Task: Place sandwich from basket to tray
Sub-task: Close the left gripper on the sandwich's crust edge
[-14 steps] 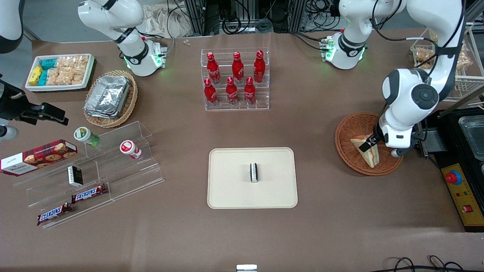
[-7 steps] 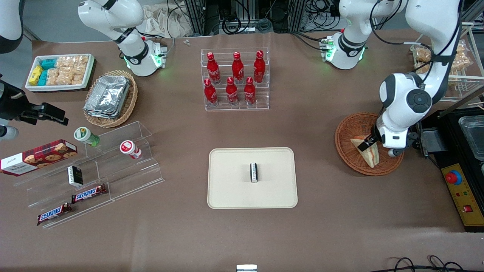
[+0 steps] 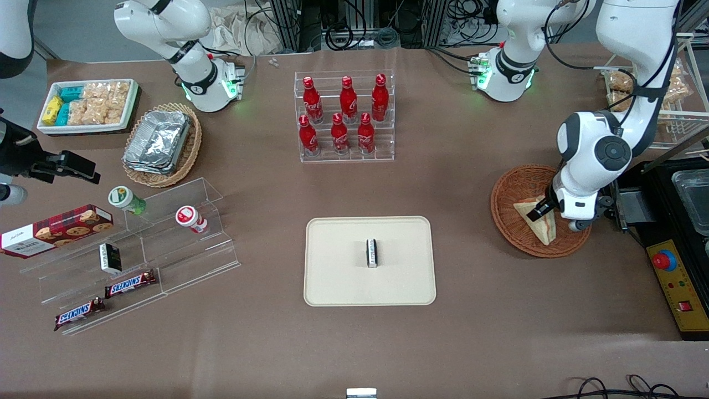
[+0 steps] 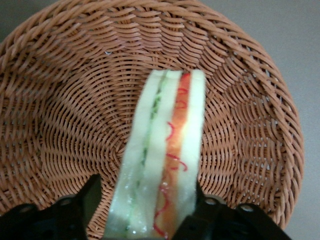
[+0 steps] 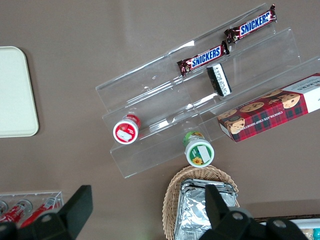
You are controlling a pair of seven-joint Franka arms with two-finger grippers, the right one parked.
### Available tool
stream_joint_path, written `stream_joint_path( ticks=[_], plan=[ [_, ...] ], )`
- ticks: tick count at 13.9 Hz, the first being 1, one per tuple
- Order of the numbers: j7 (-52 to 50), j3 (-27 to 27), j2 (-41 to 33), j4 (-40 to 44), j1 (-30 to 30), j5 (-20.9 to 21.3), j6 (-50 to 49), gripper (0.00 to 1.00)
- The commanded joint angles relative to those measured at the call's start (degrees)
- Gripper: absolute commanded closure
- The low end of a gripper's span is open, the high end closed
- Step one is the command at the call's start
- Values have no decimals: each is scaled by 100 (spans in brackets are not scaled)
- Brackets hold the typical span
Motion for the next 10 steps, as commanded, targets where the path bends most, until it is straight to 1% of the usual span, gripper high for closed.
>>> stream_joint_path(
  ticks=[1,5,7,9,10],
  plan=[
    [-247,-31,-39,-191,42,217,437,100],
    [-256,-31,-48,-173,42,217,429,100],
    [-274,-31,-266,-147,51,208,367,100],
    [-265,-39,-574,-8,43,208,-17,100],
    [-213,-39,-697,237,42,208,-472,100]
  ],
)
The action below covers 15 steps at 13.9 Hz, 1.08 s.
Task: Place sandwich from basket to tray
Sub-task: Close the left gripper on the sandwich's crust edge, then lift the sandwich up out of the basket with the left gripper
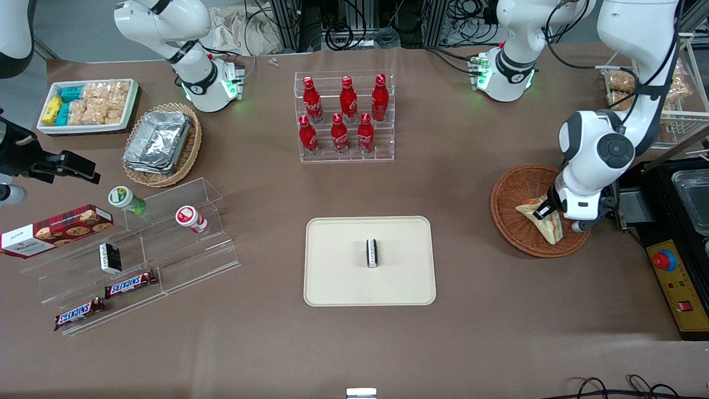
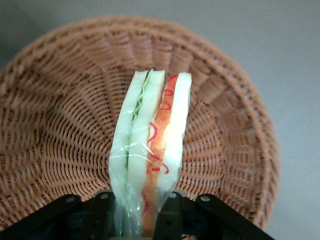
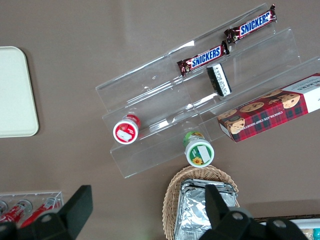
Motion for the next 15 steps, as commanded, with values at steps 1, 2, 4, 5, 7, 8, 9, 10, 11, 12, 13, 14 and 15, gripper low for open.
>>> stream_joint_path(
  ticks=[1,2,4,5,7,8,9,10,11,12,13,14,15],
  plan=[
    [-147,-53,-466,559,31,179,-1094,100],
    [28,-71,-423,1164,14,170,-1979,100],
    [528,-97,-143,2552,-30,153,-3686,100],
    [939,-149,7,3176,-48,135,-4215,100],
    [1888,-333,288,4171,-83,109,-4833,100],
    [2049,-474,377,4524,-83,91,-4888,100],
    [2025,-606,412,4736,-83,65,-4888,100],
    [1981,-737,421,4808,-83,65,-4888,100],
    [1920,-904,474,4817,-92,65,-4871,100],
    [1771,-1158,596,4826,-118,65,-4871,100],
    [1517,-1378,710,4826,-170,108,-4853,100],
    [1315,-1537,885,4835,-284,152,-4784,100],
    [1199,-1582,1131,4974,-494,152,-4661,100]
  ],
)
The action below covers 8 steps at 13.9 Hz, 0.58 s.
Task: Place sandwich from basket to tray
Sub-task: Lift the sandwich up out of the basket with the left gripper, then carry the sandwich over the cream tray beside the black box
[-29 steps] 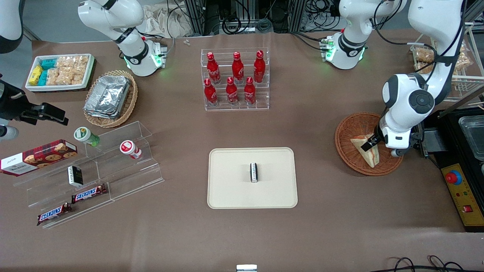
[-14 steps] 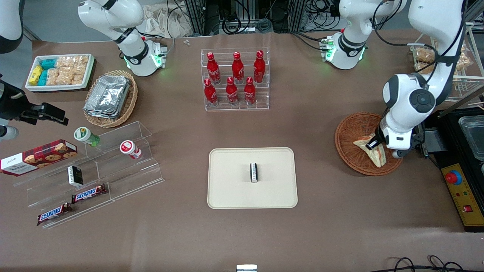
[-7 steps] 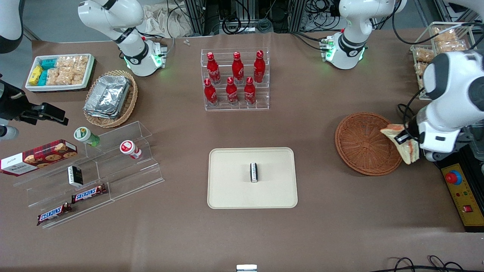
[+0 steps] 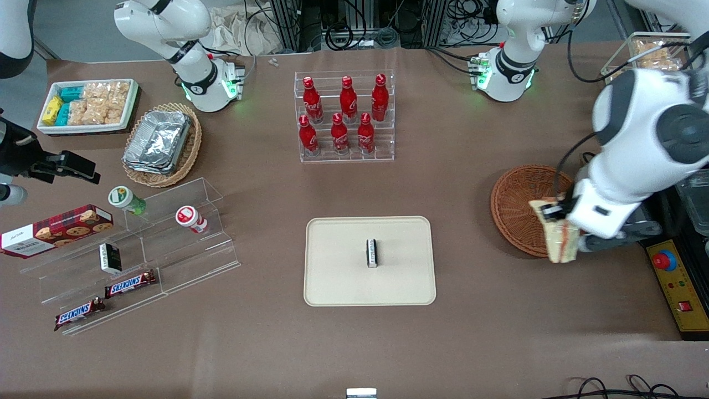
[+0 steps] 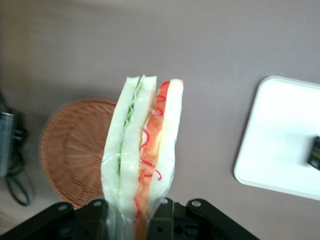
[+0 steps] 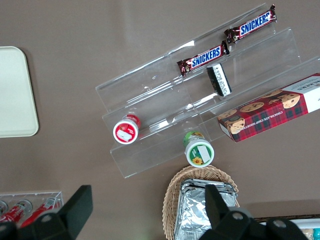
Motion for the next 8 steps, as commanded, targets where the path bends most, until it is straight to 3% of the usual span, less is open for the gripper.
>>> stream_joint_path(
  ticks=[1,4,6,8],
  plan=[
    [-535,-153,815,609,-519,76,154,100],
    [-1169,-136,1783,1190,-1135,103,777,97],
    [-1415,-118,2188,1200,-1400,565,1164,98],
    [-1390,-135,2592,1200,-1444,744,1594,98]
  ],
)
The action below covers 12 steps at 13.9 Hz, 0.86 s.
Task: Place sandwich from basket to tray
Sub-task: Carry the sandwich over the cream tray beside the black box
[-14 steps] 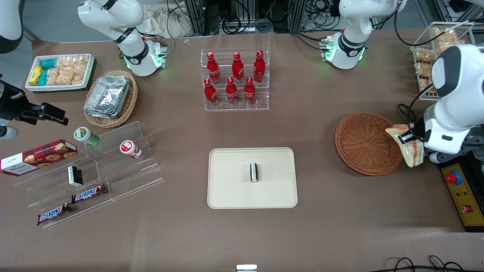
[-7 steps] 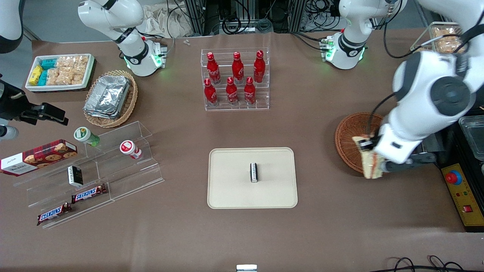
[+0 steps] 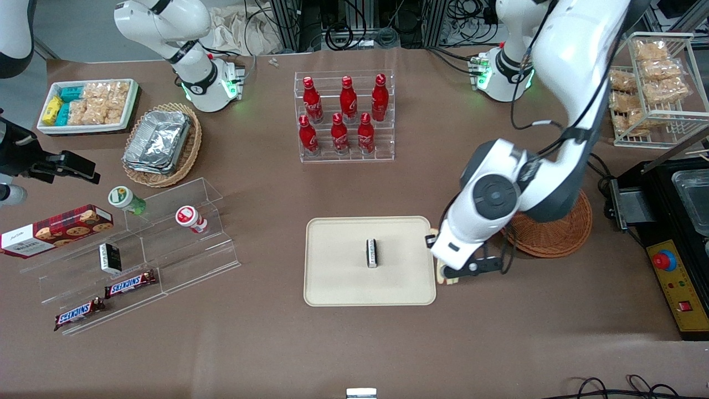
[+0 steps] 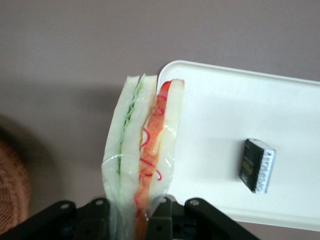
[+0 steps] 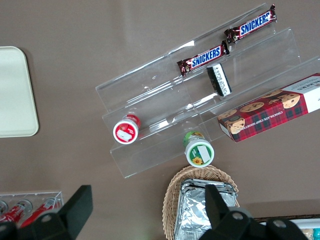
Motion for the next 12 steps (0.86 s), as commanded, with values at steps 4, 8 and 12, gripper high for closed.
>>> stream_joint_path(
  ticks=[4,8,12],
  plan=[
    [-158,17,971,371,-291,625,833,93],
    [-220,26,1121,345,-353,704,861,90],
    [-211,26,1138,301,-388,819,861,53]
  ],
)
